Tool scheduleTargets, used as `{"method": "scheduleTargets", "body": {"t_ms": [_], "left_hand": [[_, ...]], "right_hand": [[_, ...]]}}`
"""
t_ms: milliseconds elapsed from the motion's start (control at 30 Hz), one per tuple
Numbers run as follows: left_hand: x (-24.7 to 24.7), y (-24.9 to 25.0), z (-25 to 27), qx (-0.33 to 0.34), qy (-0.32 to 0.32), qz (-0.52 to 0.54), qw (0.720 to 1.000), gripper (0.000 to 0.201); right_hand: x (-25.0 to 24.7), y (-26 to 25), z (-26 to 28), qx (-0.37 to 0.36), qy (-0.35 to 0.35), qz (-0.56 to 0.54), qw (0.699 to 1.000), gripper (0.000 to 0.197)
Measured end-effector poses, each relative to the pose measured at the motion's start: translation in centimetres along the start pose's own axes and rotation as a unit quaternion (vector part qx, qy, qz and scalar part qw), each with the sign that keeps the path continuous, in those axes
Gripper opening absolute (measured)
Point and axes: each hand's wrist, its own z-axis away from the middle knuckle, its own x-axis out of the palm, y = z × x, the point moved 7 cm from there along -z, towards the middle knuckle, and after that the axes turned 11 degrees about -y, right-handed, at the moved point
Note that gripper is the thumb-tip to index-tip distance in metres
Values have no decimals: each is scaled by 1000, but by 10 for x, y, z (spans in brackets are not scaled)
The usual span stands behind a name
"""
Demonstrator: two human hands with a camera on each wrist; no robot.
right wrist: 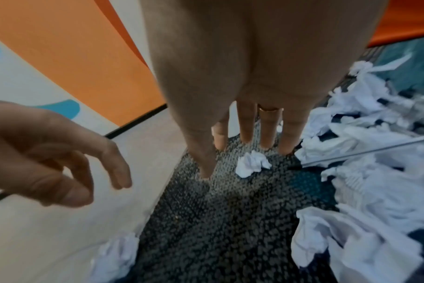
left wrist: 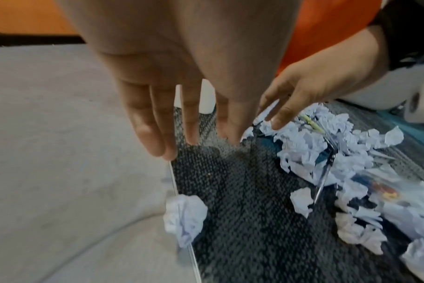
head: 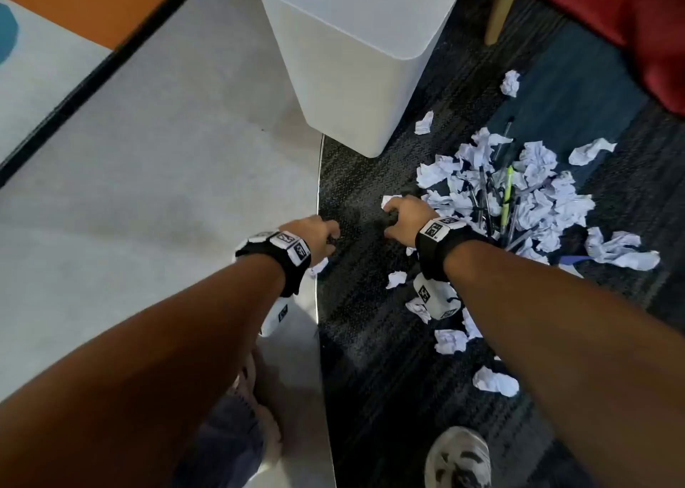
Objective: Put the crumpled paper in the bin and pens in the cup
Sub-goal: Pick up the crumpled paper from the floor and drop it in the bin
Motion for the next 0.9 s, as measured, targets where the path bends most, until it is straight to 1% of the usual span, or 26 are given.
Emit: {"method": "scheduleTargets", "body": {"t_ms": [67, 133, 200, 267, 333, 400, 433, 533, 633, 700, 767, 833, 900], "left_hand": [[16, 1, -12, 1, -23, -20, 1000, 40], [38, 3, -25, 0, -53, -36, 998, 50], [52, 1, -35, -10, -69, -31, 997, 57], [65, -4, -42, -23, -78, -25, 996, 60], [73, -6, -43, -33, -75, -20, 996, 56], [81, -8, -40, -44, -81, -5, 996, 48], [84, -11, -39, -50, -86, 3, 995, 44], [90, -18, -35, -65, -98, 37, 992, 33], [93, -17, -34, -55, -99, 31, 993, 33], [97, -13, -32, -51, -98, 29, 993, 31], [103, -10, -32, -46, -98, 31, 994, 28], [104, -6, -30, -39, -94, 41, 994, 24], [95, 2, -27, -23, -68, 68, 995, 17]], "right_hand": [[7, 4, -13, 2, -1, 19, 1000, 65], [16, 5, -25, 6, -15, 44, 999, 71], [18, 3, -36, 7, -24, 74, 997, 72], [17, 3, -45, 17, -32, 92, 995, 70], [20, 6, -50, 34, -54, 101, 993, 69], [28, 10, -51, 49, -86, 102, 990, 68], [31, 12, -50, 52, -91, 100, 989, 68], [36, 15, -48, 53, -63, 72, 994, 60], [35, 20, -44, 58, -36, 76, 995, 52], [33, 20, -42, 45, -33, 96, 994, 44], [32, 19, -41, 41, -44, 109, 992, 37], [34, 16, -43, 38, -43, 122, 991, 31], [35, 13, -46, 28, -14, 110, 993, 26]]}}
